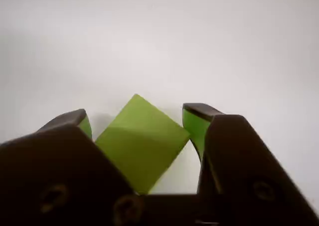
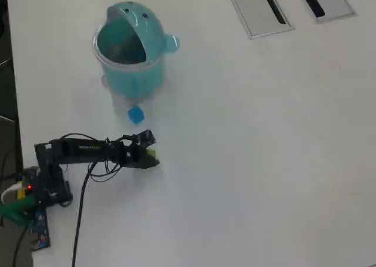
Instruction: Grasp RGB lego blocks and put them in the bin one by one.
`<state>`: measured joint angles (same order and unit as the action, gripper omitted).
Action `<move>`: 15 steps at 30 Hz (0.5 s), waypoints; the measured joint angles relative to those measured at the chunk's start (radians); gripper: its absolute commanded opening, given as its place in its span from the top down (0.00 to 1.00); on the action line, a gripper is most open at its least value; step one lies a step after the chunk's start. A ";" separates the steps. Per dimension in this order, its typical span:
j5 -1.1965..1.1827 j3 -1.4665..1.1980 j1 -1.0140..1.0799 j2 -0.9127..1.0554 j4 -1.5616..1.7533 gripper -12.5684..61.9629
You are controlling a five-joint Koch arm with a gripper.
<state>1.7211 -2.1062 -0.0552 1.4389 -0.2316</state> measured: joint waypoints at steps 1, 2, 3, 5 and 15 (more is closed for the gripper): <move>-0.002 -0.003 0.000 0.000 -0.002 0.38; -0.002 -0.009 0.000 -0.003 -0.002 0.39; -0.002 -0.011 0.000 -0.005 -0.002 0.40; -0.003 -0.011 0.000 -0.008 -0.002 0.42; -0.112 -0.012 0.008 -0.018 0.006 0.51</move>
<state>1.6091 -2.1184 -0.0476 1.4205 -0.2255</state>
